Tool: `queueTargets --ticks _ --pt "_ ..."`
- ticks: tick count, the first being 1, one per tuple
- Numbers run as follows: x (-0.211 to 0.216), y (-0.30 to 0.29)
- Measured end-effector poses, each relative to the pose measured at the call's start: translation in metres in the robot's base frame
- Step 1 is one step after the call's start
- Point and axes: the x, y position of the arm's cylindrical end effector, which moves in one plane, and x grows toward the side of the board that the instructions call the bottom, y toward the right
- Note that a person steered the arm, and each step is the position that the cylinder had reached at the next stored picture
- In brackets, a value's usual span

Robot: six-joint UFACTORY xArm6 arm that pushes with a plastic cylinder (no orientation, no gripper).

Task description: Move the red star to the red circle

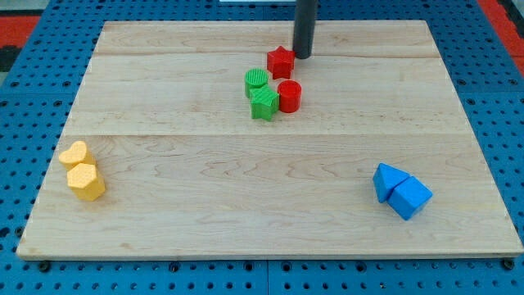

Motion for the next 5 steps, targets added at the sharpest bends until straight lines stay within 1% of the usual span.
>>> queueTargets --ticks 1,2,3,5 --pt "-0.023 -0.009" --pt "-0.015 -0.044" --pt "0.011 -0.038" --pt "-0.007 -0.004"
